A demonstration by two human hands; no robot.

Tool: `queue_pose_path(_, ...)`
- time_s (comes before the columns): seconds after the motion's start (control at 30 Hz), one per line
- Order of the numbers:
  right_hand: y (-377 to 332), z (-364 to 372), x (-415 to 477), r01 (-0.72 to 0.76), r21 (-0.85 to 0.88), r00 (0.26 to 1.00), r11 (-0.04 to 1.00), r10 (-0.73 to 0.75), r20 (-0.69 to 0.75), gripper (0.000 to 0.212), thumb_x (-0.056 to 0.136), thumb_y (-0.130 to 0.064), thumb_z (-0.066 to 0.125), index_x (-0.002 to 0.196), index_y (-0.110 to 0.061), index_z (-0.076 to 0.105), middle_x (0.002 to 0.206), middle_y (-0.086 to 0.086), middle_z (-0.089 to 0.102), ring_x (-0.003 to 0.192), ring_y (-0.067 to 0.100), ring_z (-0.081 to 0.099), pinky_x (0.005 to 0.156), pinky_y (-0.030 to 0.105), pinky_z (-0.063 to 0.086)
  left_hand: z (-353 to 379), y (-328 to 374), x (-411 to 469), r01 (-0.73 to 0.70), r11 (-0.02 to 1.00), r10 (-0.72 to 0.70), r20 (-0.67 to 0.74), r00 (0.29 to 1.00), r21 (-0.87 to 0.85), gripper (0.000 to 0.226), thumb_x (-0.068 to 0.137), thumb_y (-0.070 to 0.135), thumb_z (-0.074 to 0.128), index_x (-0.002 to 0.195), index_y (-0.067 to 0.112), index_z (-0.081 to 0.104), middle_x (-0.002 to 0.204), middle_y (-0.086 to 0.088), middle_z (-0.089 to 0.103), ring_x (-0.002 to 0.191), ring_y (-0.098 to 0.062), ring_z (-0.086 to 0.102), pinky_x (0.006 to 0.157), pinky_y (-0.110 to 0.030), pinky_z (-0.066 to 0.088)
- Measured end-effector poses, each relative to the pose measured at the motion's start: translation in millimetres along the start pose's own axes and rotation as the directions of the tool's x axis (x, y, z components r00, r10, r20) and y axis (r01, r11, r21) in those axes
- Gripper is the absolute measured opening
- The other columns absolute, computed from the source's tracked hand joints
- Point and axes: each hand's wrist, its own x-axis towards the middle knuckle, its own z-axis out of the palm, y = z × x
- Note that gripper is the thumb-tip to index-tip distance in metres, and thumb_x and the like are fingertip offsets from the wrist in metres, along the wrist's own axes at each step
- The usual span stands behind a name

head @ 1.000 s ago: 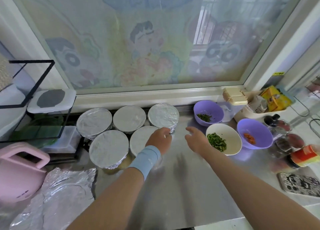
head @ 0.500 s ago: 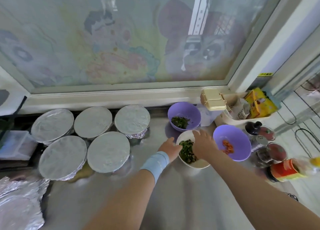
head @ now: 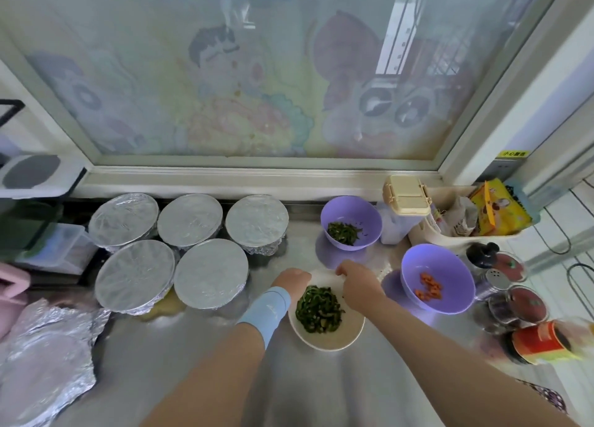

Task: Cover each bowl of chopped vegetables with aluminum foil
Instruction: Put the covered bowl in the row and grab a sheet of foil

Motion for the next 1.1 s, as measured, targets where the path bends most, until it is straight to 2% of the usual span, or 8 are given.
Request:
queue_pose_path(0.1, -28, 17, -12, 0.046, 0.057, 0.998, 0.997, -0.049, 0.047, 0.056, 0.09, -0.008, 0.041, 0.141, -0.032, 0.04, 0.137, 0.003, 0.051, 0.124, 0.021, 0.048, 0.099, 0.03, 0.04, -19, -23, -12, 0.02, 0.999, -0.019, -0.018, 1.0, 0.041, 0.032, 0.103, 0.011, 0.038, 0.126, 0.0, 0.056, 0.13, -0.02, 0.055, 0.121, -0.031, 0.051, 0.098, -0.033, 0.038)
queue_pose_path(0.23, -57, 35, -19, 0.134, -0.09, 0.986, 0.987, -0.124, 0.114, 0.053, 0.095, -0.015, 0.039, 0.143, -0.037, 0.04, 0.143, -0.001, 0.046, 0.129, 0.023, 0.045, 0.103, 0.034, 0.04, -35, -50, -25, 0.061, 0.997, -0.059, -0.034, 0.998, 0.039, 0.029, 0.1, 0.024, 0.041, 0.072, 0.016, 0.044, 0.075, -0.004, 0.042, 0.081, -0.023, 0.042, 0.071, -0.029, 0.033)
queue_pose_path(0.37, -70, 38, -25, 0.154, -0.198, 0.981, 0.968, -0.125, 0.151, 0.05, 0.093, -0.02, 0.041, 0.14, -0.039, 0.039, 0.138, 0.0, 0.049, 0.123, 0.024, 0.05, 0.098, 0.036, 0.042, -42, -62, -43, 0.082, 0.997, -0.082, -0.018, 0.996, -0.003, 0.029, 0.094, 0.025, 0.044, 0.068, 0.014, 0.038, 0.069, -0.005, 0.037, 0.068, -0.023, 0.04, 0.06, -0.03, 0.03)
queue_pose_path(0.63, -142, 26, -33, 0.39, -0.17, 0.92, 0.905, -0.389, 0.042, 0.039, 0.096, -0.022, 0.039, 0.131, -0.031, 0.053, 0.134, -0.001, 0.055, 0.119, 0.023, 0.054, 0.095, 0.033, 0.043, -80, -70, -69, 0.039, 0.999, -0.031, -0.226, 0.974, 0.03, 0.031, 0.099, 0.032, 0.039, 0.107, 0.013, 0.063, 0.106, -0.008, 0.063, 0.101, -0.028, 0.059, 0.082, -0.033, 0.042)
queue_pose_path(0.8, -223, 57, -44, 0.494, 0.003, 0.859, 0.869, -0.489, 0.152, 0.034, 0.094, -0.019, 0.041, 0.121, -0.027, 0.061, 0.119, -0.001, 0.065, 0.112, 0.018, 0.057, 0.088, 0.028, 0.044, -131, -124, -96, 0.086, 0.996, -0.07, -0.375, 0.925, 0.025, 0.035, 0.098, 0.033, 0.04, 0.125, 0.018, 0.058, 0.127, -0.003, 0.059, 0.114, -0.025, 0.056, 0.092, -0.032, 0.043)
queue_pose_path(0.93, -293, 105, -59, 0.453, 0.138, 0.836, 0.881, -0.473, 0.277, 0.024, 0.089, -0.019, 0.051, 0.105, -0.027, 0.067, 0.103, -0.009, 0.066, 0.091, 0.014, 0.063, 0.073, 0.022, 0.049, -175, -203, -126, 0.126, 0.988, -0.153, -0.41, 0.899, -0.093, 0.036, 0.086, 0.034, 0.044, 0.111, 0.016, 0.061, 0.106, -0.001, 0.062, 0.084, -0.018, 0.056, 0.07, -0.026, 0.041)
queue_pose_path(1.03, -343, 149, -69, 0.457, 0.131, 0.814, 0.88, -0.473, 0.336, 0.016, 0.092, -0.02, 0.052, 0.092, -0.02, 0.068, 0.086, -0.007, 0.062, 0.084, 0.018, 0.067, 0.055, 0.015, 0.043, -207, -272, -141, 0.144, 0.983, -0.178, -0.413, 0.893, -0.112, 0.028, 0.094, 0.028, 0.044, 0.115, 0.02, 0.06, 0.119, -0.002, 0.06, 0.101, -0.022, 0.056, 0.085, -0.03, 0.043)
queue_pose_path(1.1, -372, 179, -77, 0.458, 0.079, 0.799, 0.886, -0.448, 0.402, 0.015, 0.097, -0.019, 0.047, 0.09, -0.019, 0.06, 0.088, 0.003, 0.06, 0.09, 0.029, 0.067, 0.07, 0.025, 0.05, -227, -319, -146, 0.192, 0.978, -0.208, -0.428, 0.88, -0.08, 0.036, 0.097, 0.031, 0.042, 0.128, 0.021, 0.055, 0.135, -0.002, 0.054, 0.119, -0.025, 0.052, 0.099, -0.032, 0.041)
